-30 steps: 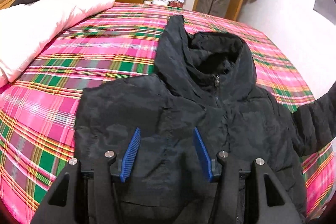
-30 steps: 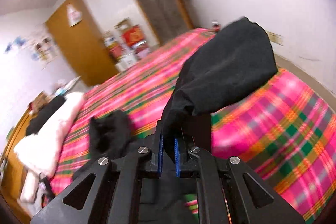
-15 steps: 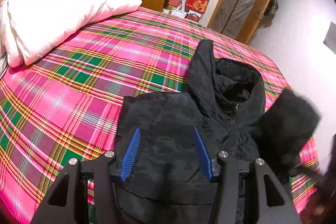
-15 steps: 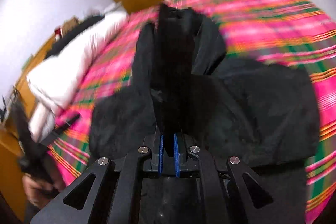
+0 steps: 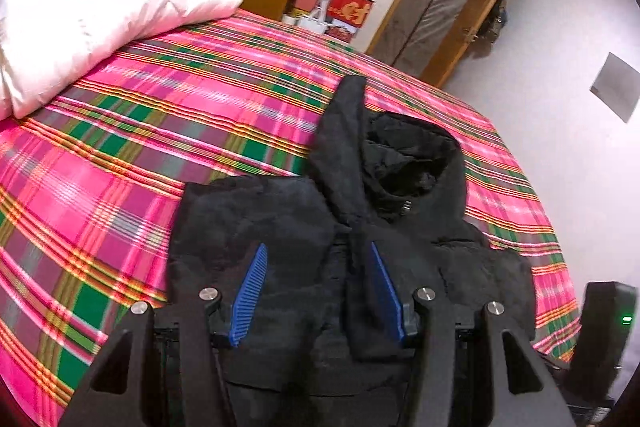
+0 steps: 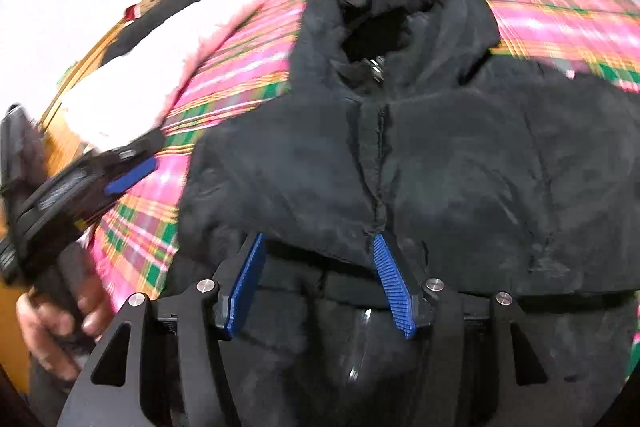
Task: Fold large clothes
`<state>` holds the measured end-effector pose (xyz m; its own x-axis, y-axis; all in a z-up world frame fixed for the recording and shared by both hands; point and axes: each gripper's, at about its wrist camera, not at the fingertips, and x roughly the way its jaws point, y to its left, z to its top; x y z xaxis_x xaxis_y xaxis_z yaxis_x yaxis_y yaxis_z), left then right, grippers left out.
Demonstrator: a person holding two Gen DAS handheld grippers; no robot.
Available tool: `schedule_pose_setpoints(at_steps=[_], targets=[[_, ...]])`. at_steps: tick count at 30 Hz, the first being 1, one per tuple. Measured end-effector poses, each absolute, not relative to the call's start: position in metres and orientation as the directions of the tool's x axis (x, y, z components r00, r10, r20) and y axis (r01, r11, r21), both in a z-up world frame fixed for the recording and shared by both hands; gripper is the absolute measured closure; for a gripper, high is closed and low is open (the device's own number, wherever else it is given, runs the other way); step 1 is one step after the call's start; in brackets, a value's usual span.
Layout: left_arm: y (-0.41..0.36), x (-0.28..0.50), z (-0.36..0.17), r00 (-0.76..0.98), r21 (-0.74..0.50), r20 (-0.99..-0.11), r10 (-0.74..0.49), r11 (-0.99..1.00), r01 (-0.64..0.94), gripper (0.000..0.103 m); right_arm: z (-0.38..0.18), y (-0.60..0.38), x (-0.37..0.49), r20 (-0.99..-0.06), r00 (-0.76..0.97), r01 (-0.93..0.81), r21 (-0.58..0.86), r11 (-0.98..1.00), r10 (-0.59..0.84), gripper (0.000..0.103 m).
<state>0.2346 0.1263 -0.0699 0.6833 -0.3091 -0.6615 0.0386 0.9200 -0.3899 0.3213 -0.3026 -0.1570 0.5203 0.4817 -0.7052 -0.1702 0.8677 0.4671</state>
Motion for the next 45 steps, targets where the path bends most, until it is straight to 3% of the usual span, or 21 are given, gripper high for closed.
schedule_pose_setpoints(at_steps=[5, 10, 12, 15, 17, 20, 29, 32, 39, 42, 45], targets=[[0.101, 0.245, -0.081, 0.621, -0.433, -0.680, -0.390, 0.897, 0.090, 0.048, -0.140, -0.365, 0.297, -0.686, 0.622, -0.093, 0.415, 0.905, 0.378, 0.046], [0.062, 0.266, -0.110, 0.523, -0.358, -0.768, -0.371, 0.925, 0.129, 0.048, -0.162, -0.454, 0.296, -0.726, 0.657, 0.139, 0.381, 0.914, 0.203, 0.046], [0.056, 0.274, -0.127, 0.477, -0.386, -0.788, -0.389, 0.916, 0.108, 0.048, -0.173, -0.478, 0.299, -0.737, 0.655, 0.192, 0.378, 0.906, 0.169, 0.052], [0.054, 0.273, -0.133, 0.466, -0.425, -0.780, -0.418, 0.900, 0.097, 0.069, -0.193, -0.493, 0.307, -0.759, 0.631, 0.223, 0.375, 0.900, 0.160, 0.061], [0.048, 0.265, -0.130, 0.493, -0.365, -0.786, -0.374, 0.923, 0.118, 0.081, -0.204, -0.488, 0.310, -0.769, 0.618, 0.206, 0.361, 0.909, 0.166, 0.064], [0.044, 0.255, -0.131, 0.507, -0.289, -0.804, -0.311, 0.949, 0.124, 0.085, -0.223, -0.466, 0.314, -0.796, 0.578, 0.149, 0.320, 0.936, 0.179, 0.069], [0.033, 0.259, -0.143, 0.511, -0.170, -0.833, -0.213, 0.977, 0.130, 0.082, -0.242, -0.455, 0.322, -0.819, 0.550, 0.110, 0.268, 0.957, 0.166, 0.071], [0.041, 0.256, -0.132, 0.506, -0.196, -0.834, -0.219, 0.976, 0.098, 0.082, -0.227, -0.456, 0.321, -0.831, 0.533, 0.099, 0.249, 0.963, 0.160, 0.070], [0.056, 0.248, -0.086, 0.662, -0.203, -0.721, -0.206, 0.976, 0.083, 0.082, -0.164, -0.481, 0.308, -0.717, 0.691, 0.126, 0.246, 0.961, 0.093, 0.067], [0.043, 0.263, -0.087, 0.690, -0.178, -0.691, -0.215, 0.976, 0.126, 0.082, -0.172, -0.488, 0.338, -0.743, 0.666, 0.148, 0.208, 0.967, 0.058, 0.067], [0.035, 0.280, -0.104, 0.651, -0.173, -0.726, -0.223, 0.975, 0.142, 0.082, -0.195, -0.490, 0.365, -0.795, 0.606, 0.159, 0.155, 0.975, 0.028, 0.067]])
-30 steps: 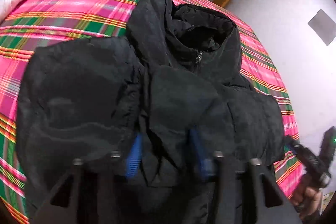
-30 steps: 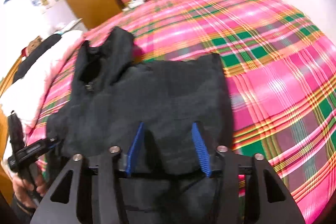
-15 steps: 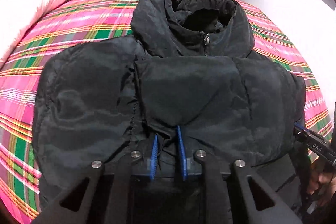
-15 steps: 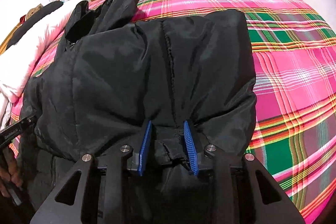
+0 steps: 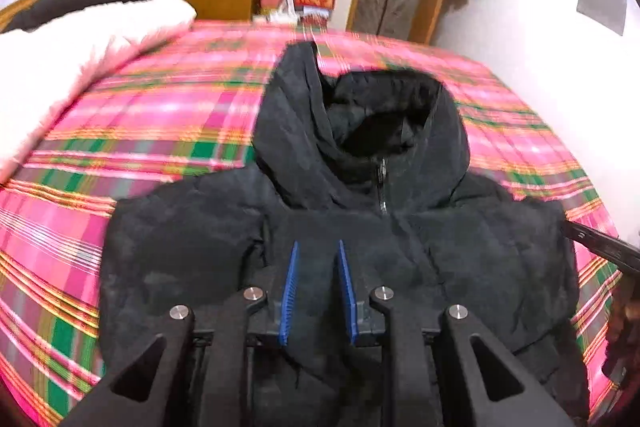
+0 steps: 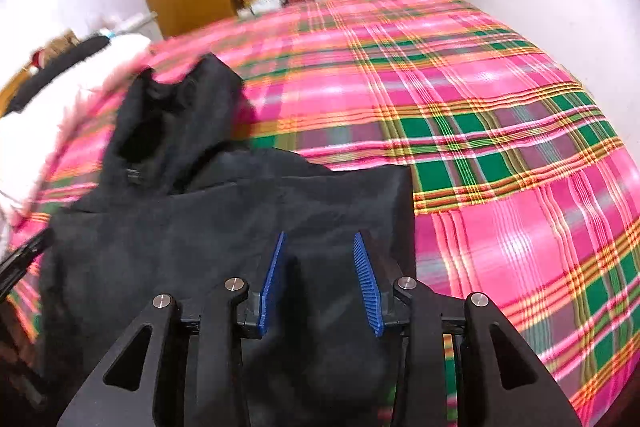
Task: Fold large clothes
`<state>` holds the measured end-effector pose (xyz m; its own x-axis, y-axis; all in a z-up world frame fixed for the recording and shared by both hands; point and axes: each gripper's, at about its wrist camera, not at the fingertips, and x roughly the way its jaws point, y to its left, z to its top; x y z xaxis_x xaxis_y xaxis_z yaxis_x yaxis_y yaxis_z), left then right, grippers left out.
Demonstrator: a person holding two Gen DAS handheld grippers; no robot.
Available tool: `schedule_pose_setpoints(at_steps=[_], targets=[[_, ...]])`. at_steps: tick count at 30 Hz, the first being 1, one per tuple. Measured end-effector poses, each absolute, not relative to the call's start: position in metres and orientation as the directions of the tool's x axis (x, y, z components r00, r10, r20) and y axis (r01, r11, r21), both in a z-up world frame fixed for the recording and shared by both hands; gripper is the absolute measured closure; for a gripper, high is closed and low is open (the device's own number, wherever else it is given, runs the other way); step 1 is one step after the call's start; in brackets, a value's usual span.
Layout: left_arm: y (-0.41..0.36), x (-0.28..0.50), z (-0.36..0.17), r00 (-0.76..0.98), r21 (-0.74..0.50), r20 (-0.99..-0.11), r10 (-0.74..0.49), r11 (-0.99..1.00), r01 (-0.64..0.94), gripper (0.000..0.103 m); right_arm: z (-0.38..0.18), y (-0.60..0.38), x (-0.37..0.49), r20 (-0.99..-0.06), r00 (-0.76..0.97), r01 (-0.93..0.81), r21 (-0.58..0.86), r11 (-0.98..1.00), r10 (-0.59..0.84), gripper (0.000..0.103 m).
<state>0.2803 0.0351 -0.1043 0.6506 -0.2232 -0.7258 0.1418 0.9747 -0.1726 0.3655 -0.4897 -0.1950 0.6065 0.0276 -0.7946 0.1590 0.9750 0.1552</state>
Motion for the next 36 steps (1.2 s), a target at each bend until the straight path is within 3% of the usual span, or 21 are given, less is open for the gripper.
schedule_pose_setpoints(at_steps=[4, 11, 17, 21, 26, 30, 36], targets=[[0.024, 0.290, -0.134, 0.602, -0.084, -0.780, -0.174, 0.981, 0.175, 0.076, -0.227, -0.485, 0.379, -0.840, 0.542, 0.143, 0.121, 0.982, 0.025, 0.067], [0.019, 0.291, -0.143, 0.601, -0.069, -0.782, -0.165, 0.981, 0.181, 0.076, -0.228, -0.481, 0.379, -0.845, 0.534, 0.138, 0.075, 0.988, -0.010, 0.067], [0.032, 0.277, -0.109, 0.625, -0.128, -0.754, -0.205, 0.978, 0.166, 0.076, -0.175, -0.475, 0.338, -0.781, 0.623, 0.133, 0.165, 0.977, 0.047, 0.067], [0.031, 0.249, -0.092, 0.662, -0.102, -0.714, -0.229, 0.969, 0.225, 0.076, -0.176, -0.455, 0.313, -0.773, 0.626, 0.082, 0.191, 0.978, 0.099, 0.067], [0.017, 0.256, -0.134, 0.531, -0.030, -0.832, -0.163, 0.968, 0.250, 0.076, -0.218, -0.438, 0.317, -0.834, 0.543, 0.070, 0.158, 0.985, 0.095, 0.067], [0.025, 0.265, -0.134, 0.509, -0.112, -0.836, -0.206, 0.971, 0.209, 0.076, -0.221, -0.435, 0.321, -0.839, 0.539, 0.062, 0.133, 0.989, 0.079, 0.067], [0.022, 0.262, -0.129, 0.502, -0.099, -0.844, -0.187, 0.975, 0.198, 0.076, -0.223, -0.437, 0.319, -0.838, 0.538, 0.061, 0.144, 0.988, 0.089, 0.067]])
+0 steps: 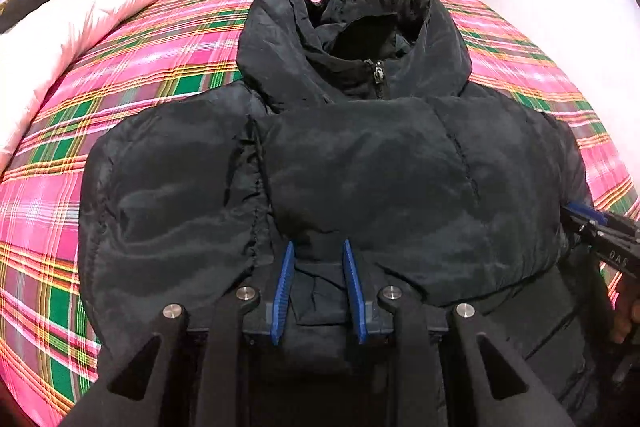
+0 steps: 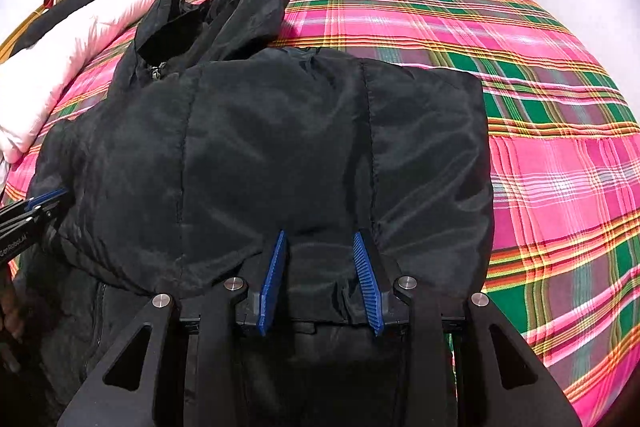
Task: Fold large clothes
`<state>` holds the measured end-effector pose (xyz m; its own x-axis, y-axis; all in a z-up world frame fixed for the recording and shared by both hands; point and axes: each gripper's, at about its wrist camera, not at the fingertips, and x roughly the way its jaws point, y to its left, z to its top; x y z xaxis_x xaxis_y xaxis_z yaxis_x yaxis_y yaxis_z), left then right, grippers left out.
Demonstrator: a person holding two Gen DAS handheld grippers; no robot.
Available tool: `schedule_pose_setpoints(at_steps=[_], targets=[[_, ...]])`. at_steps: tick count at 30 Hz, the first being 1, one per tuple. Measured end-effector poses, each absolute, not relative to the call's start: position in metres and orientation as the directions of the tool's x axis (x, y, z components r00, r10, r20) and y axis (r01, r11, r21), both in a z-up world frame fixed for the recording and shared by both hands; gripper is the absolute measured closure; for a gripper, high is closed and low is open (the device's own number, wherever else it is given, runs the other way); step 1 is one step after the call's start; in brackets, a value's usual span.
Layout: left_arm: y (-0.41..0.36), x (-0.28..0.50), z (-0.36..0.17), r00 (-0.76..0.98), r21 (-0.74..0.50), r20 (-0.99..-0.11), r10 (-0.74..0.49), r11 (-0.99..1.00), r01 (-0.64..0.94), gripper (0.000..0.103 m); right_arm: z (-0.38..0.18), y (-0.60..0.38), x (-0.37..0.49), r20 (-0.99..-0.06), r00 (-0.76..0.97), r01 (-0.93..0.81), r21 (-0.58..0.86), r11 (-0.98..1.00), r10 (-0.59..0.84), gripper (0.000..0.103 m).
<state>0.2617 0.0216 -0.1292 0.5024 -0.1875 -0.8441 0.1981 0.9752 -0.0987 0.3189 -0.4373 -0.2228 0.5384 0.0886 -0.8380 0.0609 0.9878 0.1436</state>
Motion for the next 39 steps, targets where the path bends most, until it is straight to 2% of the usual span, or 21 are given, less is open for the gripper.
schedule_pose_setpoints(at_steps=[10, 16, 19, 24, 26, 31, 39], targets=[[0.034, 0.249, -0.094, 0.567, -0.145, -0.794, -0.221, 0.974, 0.176, 0.076, -0.184, -0.435, 0.312, -0.811, 0.572, 0.059, 0.189, 0.980, 0.122, 0.061], [0.039, 0.274, -0.071, 0.592, -0.153, -0.773, -0.229, 0.972, 0.176, 0.076, -0.163, -0.424, 0.339, -0.785, 0.594, -0.004, 0.212, 0.977, 0.172, 0.057], [0.040, 0.301, -0.058, 0.608, -0.134, -0.760, -0.229, 0.971, 0.197, 0.066, -0.157, -0.418, 0.364, -0.776, 0.600, -0.032, 0.220, 0.975, 0.194, 0.056], [0.042, 0.360, -0.049, 0.608, -0.139, -0.756, -0.244, 0.966, 0.216, 0.062, -0.149, -0.414, 0.412, -0.765, 0.611, -0.050, 0.218, 0.975, 0.202, 0.056], [0.041, 0.381, -0.051, 0.630, -0.129, -0.742, -0.231, 0.971, 0.203, 0.059, -0.148, -0.414, 0.433, -0.762, 0.613, -0.060, 0.219, 0.974, 0.209, 0.056], [0.033, 0.449, -0.070, 0.601, -0.134, -0.769, -0.219, 0.974, 0.183, 0.057, -0.148, -0.414, 0.488, -0.762, 0.616, -0.069, 0.201, 0.977, 0.200, 0.056], [0.020, 0.532, -0.112, 0.559, -0.096, -0.816, -0.148, 0.988, 0.122, 0.056, -0.160, -0.413, 0.569, -0.788, 0.594, -0.064, 0.154, 0.986, 0.162, 0.056]])
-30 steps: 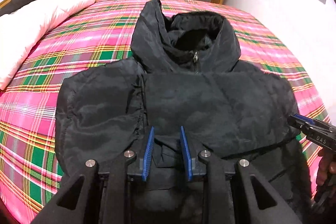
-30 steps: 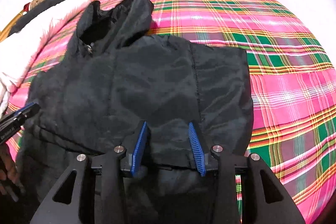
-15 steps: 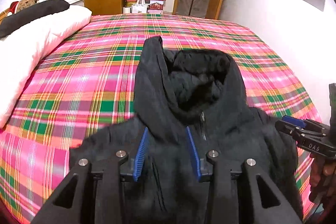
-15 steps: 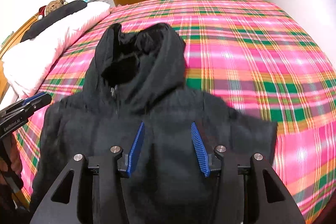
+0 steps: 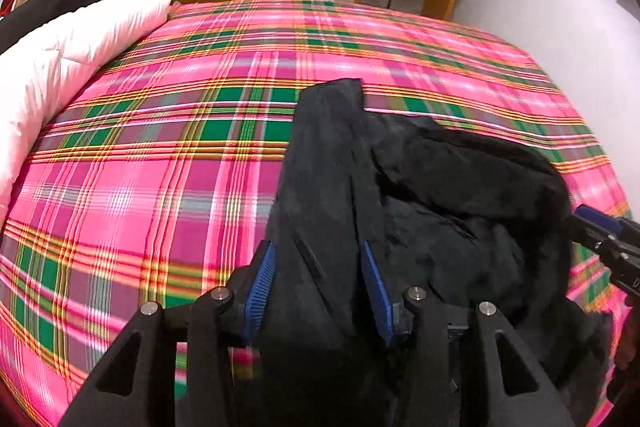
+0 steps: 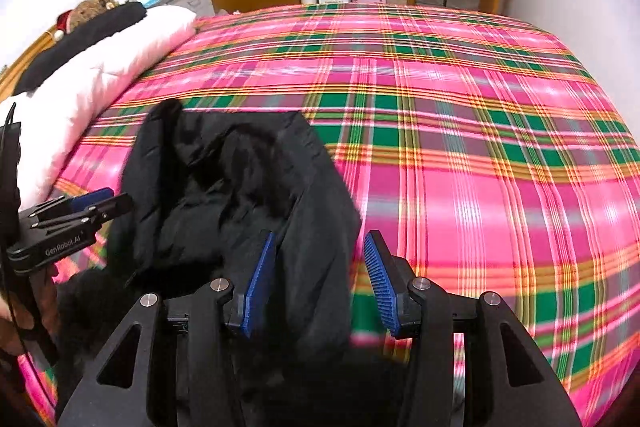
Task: Fold large clothes
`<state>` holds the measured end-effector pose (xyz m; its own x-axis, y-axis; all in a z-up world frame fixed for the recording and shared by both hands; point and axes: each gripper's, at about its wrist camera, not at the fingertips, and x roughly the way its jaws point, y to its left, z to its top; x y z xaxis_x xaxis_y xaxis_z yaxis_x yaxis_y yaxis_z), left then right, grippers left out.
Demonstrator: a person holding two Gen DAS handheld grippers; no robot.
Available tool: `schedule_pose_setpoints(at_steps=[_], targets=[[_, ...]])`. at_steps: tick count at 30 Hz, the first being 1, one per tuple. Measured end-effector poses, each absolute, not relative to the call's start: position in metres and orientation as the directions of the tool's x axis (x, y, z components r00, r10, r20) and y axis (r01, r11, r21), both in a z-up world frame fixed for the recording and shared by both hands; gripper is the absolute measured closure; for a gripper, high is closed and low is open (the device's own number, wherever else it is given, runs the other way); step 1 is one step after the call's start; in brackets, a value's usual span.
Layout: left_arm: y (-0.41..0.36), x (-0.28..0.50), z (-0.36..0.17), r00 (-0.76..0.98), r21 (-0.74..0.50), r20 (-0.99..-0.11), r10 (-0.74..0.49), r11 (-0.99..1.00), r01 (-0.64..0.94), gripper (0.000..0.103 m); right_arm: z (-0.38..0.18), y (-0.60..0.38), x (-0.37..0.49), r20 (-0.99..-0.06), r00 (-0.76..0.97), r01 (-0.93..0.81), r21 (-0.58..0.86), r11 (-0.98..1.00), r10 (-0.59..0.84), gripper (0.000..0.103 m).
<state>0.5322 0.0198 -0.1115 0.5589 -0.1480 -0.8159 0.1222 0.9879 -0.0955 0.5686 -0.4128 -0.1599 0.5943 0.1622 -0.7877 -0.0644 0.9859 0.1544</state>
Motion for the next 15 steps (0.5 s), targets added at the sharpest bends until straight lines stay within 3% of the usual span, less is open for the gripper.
schedule_pose_setpoints(at_steps=[3, 4, 5, 6, 8, 15], targets=[[0.015, 0.546, -0.120, 0.549, -0.093, -0.822, -0.149, 0.987, 0.129, 0.058, -0.168, -0.412, 0.590, -0.810, 0.566, -0.057, 0.144, 0.988, 0.151, 0.056], [0.015, 0.546, -0.121, 0.559, -0.101, -0.814, -0.159, 0.986, 0.133, 0.070, -0.170, -0.411, 0.593, -0.816, 0.557, -0.058, 0.144, 0.988, 0.152, 0.057], [0.013, 0.545, -0.120, 0.565, -0.106, -0.808, -0.166, 0.985, 0.139, 0.087, -0.169, -0.409, 0.591, -0.816, 0.554, -0.068, 0.150, 0.986, 0.162, 0.071], [0.012, 0.542, -0.120, 0.569, -0.104, -0.804, -0.170, 0.984, 0.146, 0.092, -0.168, -0.406, 0.588, -0.813, 0.554, -0.087, 0.156, 0.984, 0.178, 0.094], [0.011, 0.532, -0.114, 0.590, -0.090, -0.789, -0.174, 0.982, 0.169, 0.101, -0.157, -0.401, 0.574, -0.793, 0.585, -0.115, 0.126, 0.985, 0.170, 0.095], [0.028, 0.470, -0.050, 0.696, -0.136, -0.680, -0.231, 0.972, 0.190, 0.102, -0.105, -0.409, 0.501, -0.707, 0.675, -0.121, 0.176, 0.977, 0.211, 0.096]])
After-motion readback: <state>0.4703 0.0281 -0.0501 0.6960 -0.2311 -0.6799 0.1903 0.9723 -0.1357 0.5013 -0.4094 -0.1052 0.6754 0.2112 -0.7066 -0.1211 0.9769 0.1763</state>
